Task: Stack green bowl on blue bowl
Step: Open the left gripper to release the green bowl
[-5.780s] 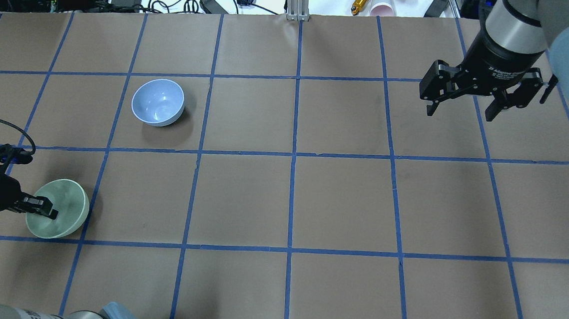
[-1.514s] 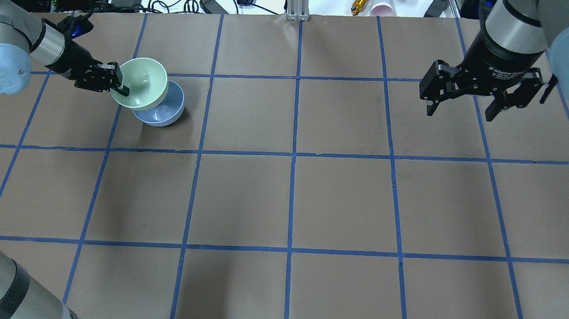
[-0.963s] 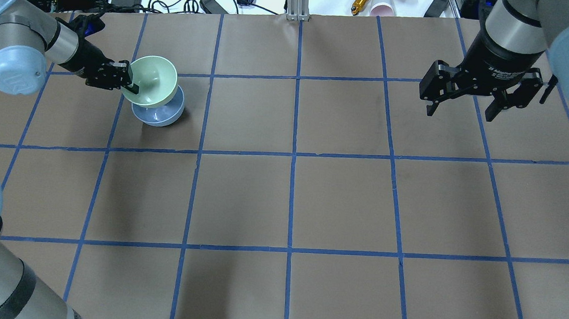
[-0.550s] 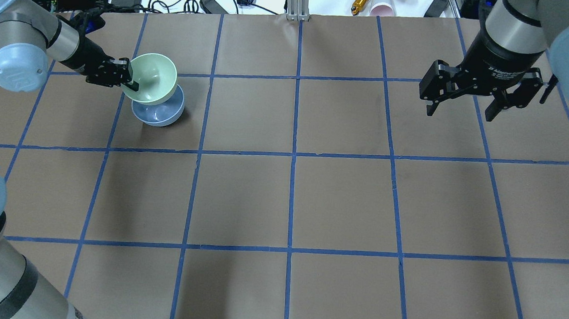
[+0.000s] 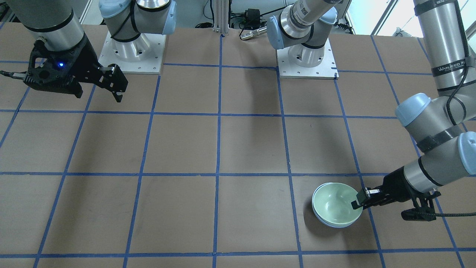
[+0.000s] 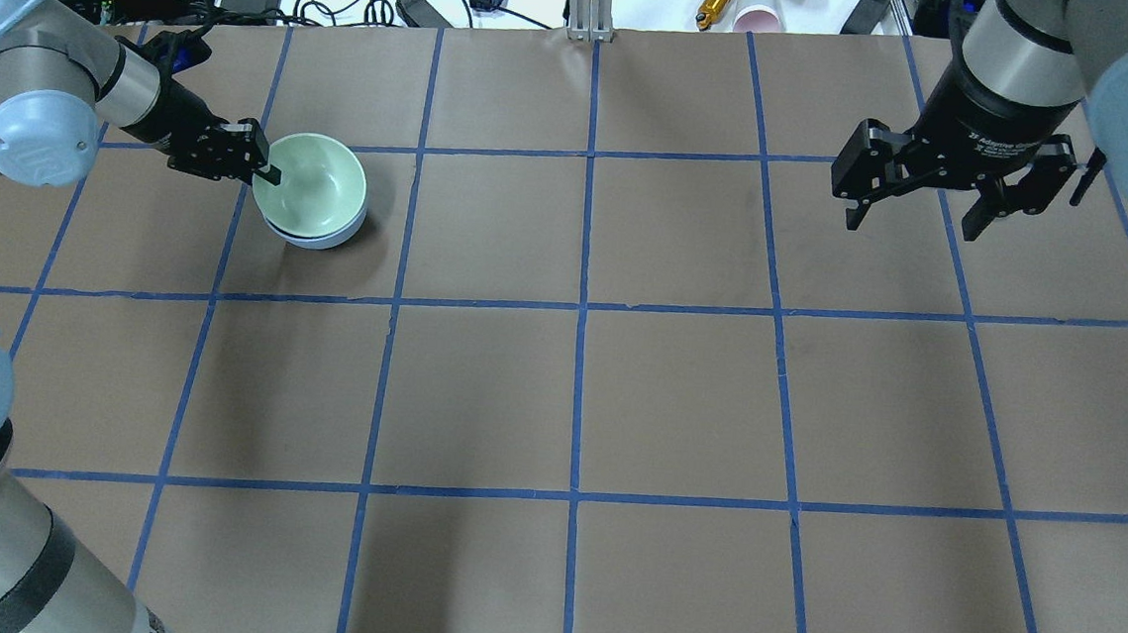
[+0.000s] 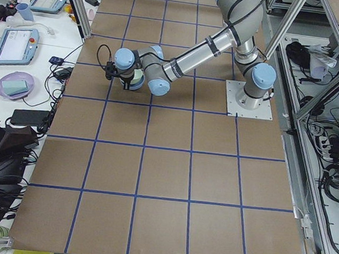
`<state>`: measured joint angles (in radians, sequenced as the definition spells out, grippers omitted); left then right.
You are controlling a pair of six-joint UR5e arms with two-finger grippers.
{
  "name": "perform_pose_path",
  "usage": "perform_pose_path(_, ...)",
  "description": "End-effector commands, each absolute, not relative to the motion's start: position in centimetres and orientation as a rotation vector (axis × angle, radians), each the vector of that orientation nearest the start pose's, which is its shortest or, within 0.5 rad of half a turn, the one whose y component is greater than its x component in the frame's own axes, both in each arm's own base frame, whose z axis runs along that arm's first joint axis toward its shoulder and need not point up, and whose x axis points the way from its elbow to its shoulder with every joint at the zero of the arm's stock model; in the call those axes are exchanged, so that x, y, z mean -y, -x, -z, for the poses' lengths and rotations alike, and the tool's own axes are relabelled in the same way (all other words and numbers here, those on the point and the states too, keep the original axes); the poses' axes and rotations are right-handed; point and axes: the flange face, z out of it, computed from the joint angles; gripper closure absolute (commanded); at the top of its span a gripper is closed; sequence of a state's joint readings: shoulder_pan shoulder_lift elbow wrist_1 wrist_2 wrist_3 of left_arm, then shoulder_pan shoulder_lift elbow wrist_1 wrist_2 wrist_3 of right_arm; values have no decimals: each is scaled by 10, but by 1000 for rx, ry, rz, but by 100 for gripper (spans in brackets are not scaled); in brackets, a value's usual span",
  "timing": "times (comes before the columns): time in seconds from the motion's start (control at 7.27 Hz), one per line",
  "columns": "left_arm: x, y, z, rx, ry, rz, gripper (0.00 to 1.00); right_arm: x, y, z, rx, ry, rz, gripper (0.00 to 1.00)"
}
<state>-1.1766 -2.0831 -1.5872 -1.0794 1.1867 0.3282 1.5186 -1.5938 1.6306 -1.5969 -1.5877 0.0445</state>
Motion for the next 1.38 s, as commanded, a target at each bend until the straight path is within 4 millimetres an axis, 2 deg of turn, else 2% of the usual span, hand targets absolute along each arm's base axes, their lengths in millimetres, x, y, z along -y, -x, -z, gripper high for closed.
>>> perform_pose_path(0.0,657,-88,-255,-3498,155,194,0,487,-106,-472,-3155,-152,-17,0)
perform_pose_path(0.28,647,-81,-286,-3408,117,152,0,487,-106,-472,-3155,-152,-17,0)
perform_pose_path(0.41,639,-66,-314,-3365,73,147,0,487,-106,-472,-3155,-152,-17,0)
perform_pose_path(0.55,627,-40,-345,-3290,18,113,0,487,-106,-472,-3155,-152,-17,0)
perform_pose_path(0.83,598,28,-406,-3212,-42,97,0,487,-106,-472,-3155,-152,-17,0)
perform_pose_path(1.1,560,73,-459,-3197,15,77,0,487,-106,-472,-3155,-152,-17,0)
perform_pose_path(1.24,541,95,-480,-3123,-51,110,0,487,-106,-472,-3155,-152,-17,0)
